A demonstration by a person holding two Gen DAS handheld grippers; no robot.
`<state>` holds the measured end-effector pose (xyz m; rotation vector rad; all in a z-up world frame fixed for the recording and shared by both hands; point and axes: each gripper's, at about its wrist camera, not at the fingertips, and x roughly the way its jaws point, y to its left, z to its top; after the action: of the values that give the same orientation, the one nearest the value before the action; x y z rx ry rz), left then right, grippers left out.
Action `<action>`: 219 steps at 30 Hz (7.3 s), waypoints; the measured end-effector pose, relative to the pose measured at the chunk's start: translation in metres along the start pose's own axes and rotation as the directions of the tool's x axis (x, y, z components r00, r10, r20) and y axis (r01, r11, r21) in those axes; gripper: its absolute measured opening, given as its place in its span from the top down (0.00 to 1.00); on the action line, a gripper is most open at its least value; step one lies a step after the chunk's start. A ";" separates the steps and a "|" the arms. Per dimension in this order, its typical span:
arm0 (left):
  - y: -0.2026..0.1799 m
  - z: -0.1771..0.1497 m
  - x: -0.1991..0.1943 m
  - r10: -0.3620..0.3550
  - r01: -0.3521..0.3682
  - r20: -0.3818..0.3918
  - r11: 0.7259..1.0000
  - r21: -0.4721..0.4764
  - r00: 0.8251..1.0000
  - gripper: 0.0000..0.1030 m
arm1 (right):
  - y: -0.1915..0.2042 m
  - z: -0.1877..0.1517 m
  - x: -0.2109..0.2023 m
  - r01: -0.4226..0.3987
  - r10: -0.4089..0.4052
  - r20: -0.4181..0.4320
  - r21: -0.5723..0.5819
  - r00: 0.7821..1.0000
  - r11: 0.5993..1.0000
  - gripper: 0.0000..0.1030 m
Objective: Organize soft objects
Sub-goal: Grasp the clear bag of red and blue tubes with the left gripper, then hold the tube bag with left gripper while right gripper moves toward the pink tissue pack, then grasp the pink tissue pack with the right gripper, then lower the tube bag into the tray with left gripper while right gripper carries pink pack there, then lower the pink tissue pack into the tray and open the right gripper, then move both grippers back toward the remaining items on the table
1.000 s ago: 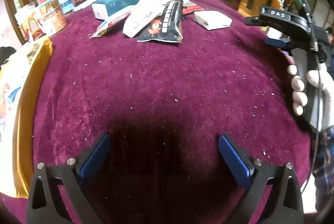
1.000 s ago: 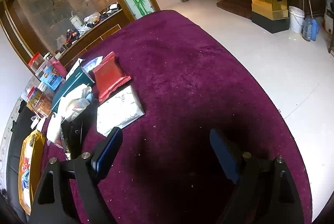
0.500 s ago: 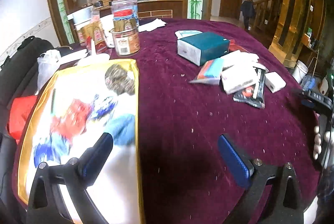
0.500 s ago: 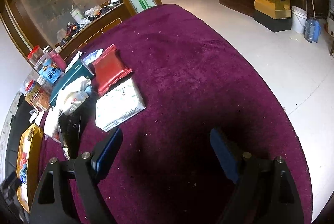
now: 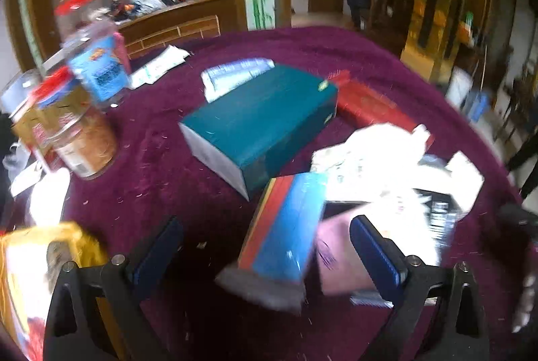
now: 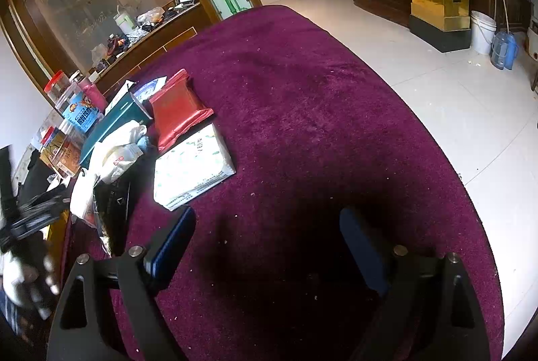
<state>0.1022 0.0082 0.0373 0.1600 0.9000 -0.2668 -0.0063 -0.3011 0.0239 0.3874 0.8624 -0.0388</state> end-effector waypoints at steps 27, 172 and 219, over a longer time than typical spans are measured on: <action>-0.009 -0.132 -0.198 -0.259 0.309 0.271 0.938 -0.157 0.927 0.55 | 0.022 -0.009 -0.069 0.209 -0.187 0.325 -0.036 0.927 0.977 0.14; 0.190 -0.225 -0.181 0.030 0.032 0.097 0.820 -0.572 0.995 0.42 | 0.315 -0.090 -0.010 -0.361 0.163 -0.342 -0.669 0.926 0.650 0.34; 0.249 -0.334 -0.301 0.118 0.210 0.386 0.679 -0.704 0.915 0.23 | 0.445 -0.193 -0.052 -0.510 0.333 -0.386 -0.654 0.860 0.559 0.25</action>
<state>-0.2536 0.3773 0.0767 -0.6686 0.5320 0.0416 -0.0975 0.1737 0.0908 -0.1997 0.9048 0.8232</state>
